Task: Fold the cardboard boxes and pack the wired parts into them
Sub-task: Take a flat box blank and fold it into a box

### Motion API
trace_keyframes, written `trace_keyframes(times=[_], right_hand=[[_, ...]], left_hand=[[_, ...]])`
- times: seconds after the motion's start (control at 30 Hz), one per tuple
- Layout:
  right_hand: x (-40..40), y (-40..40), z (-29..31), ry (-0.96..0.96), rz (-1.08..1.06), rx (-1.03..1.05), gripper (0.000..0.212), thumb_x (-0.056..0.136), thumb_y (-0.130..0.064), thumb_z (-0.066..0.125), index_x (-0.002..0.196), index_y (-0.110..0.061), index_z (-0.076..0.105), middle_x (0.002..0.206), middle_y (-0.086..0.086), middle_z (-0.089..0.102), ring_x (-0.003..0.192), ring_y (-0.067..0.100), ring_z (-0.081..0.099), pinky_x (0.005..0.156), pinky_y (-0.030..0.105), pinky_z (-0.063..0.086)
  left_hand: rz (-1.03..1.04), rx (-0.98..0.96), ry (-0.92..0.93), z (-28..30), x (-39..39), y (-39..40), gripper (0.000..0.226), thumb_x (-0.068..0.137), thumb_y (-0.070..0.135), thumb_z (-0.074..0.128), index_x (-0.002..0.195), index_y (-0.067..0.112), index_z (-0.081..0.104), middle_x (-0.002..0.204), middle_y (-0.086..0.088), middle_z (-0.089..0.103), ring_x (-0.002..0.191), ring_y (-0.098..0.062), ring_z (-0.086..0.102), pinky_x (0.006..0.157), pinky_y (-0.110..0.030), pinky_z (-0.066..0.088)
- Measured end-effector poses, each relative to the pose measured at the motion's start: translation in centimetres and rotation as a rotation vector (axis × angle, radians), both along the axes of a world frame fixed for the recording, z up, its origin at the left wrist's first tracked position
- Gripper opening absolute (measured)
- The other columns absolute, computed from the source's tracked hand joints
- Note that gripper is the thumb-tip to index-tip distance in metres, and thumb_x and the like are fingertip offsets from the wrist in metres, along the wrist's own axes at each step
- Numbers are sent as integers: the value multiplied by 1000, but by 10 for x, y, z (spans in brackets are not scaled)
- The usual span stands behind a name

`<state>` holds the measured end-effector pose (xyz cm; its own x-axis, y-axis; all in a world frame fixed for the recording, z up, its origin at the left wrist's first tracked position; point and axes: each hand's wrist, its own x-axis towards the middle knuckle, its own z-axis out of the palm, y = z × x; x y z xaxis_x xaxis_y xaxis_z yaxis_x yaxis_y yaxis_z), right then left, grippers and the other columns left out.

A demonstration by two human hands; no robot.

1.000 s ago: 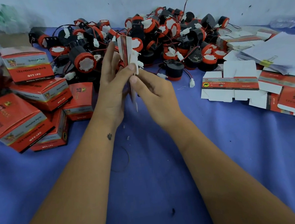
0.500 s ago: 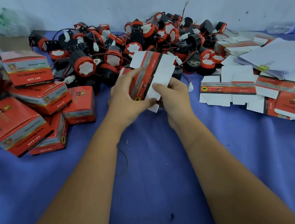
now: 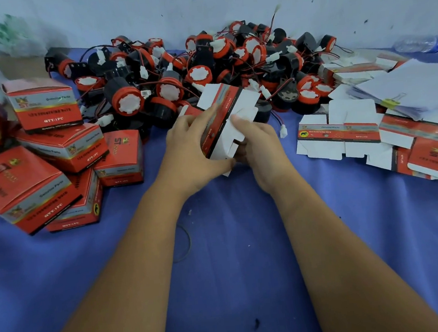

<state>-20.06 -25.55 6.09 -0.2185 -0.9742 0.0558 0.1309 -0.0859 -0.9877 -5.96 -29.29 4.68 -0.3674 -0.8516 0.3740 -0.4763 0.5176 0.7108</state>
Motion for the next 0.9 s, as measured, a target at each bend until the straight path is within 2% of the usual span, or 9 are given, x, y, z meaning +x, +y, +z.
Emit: trace_keyframes(times=[0.13, 0.17, 0.23, 0.3, 0.43, 0.57, 0.67, 0.8, 0.9], right_hand=[[1, 1, 1, 73, 14, -10, 22, 92, -4, 50, 90, 17, 56, 84, 39, 52, 73, 49, 52, 72, 42, 52], [1, 0, 1, 60, 0, 2, 21, 93, -4, 50, 85, 16, 53, 76, 32, 46, 70, 44, 46, 73, 43, 51], [1, -1, 2, 4, -7, 24, 20, 95, -5, 49, 77, 5, 50, 66, 14, 37, 68, 33, 38, 69, 39, 50], [0, 0, 2, -72, 21, 12, 17, 97, -6, 48, 83, 1, 53, 66, 12, 44, 69, 34, 45, 68, 37, 51], [1, 3, 1, -61, 178, -66, 20, 96, 5, 45, 108, 5, 62, 94, 16, 67, 87, 28, 65, 76, 33, 55], [2, 4, 0, -49, 200, -83, 30, 95, 9, 44, 121, 5, 59, 109, 21, 65, 97, 30, 63, 89, 41, 54], [2, 2, 1, -109, 184, -44, 23, 97, 6, 44, 111, 0, 62, 96, 18, 58, 87, 28, 53, 96, 47, 49], [3, 0, 0, -201, 178, -20, 20, 98, 3, 46, 101, -8, 63, 73, 0, 66, 73, 14, 65, 82, 35, 57], [7, 1, -1, -78, 135, -72, 21, 94, 6, 53, 110, -1, 65, 97, 15, 72, 87, 26, 70, 80, 39, 59]], left_hand=[[-14, 98, 183, 0, 1, -3, 97, 72, 21, 84, 151, 35, 31, 118, 6, 56, 111, -5, 55, 87, -16, 49], [-18, 112, 214, 0, 0, -3, 94, 72, 19, 84, 150, 35, 33, 116, 9, 57, 107, -1, 57, 83, -11, 49], [5, 96, 204, -1, -1, -2, 88, 72, 20, 84, 146, 38, 39, 122, 8, 50, 115, -3, 51, 96, -20, 48], [42, 94, 190, -2, -4, -2, 88, 73, 23, 85, 146, 40, 39, 138, 4, 35, 133, -16, 36, 111, -37, 40], [61, 143, 234, 0, -5, -7, 108, 76, 31, 85, 157, 29, 14, 163, 1, 15, 149, -17, 19, 119, -47, 29], [32, 179, 254, 2, -2, -10, 112, 75, 33, 86, 159, 27, 12, 158, 4, 29, 145, -17, 30, 116, -46, 35], [-17, 238, 300, 5, 1, -8, 112, 67, 42, 81, 158, 34, 15, 155, 7, 34, 142, -14, 35, 114, -44, 39], [-60, 298, 418, 8, 2, -2, 102, 69, 33, 75, 155, 40, 20, 153, 10, 35, 140, -10, 37, 113, -41, 40], [-67, 257, 362, 10, -2, 3, 97, 74, 26, 65, 156, 40, 15, 153, 15, 30, 142, -14, 34, 113, -45, 39]])
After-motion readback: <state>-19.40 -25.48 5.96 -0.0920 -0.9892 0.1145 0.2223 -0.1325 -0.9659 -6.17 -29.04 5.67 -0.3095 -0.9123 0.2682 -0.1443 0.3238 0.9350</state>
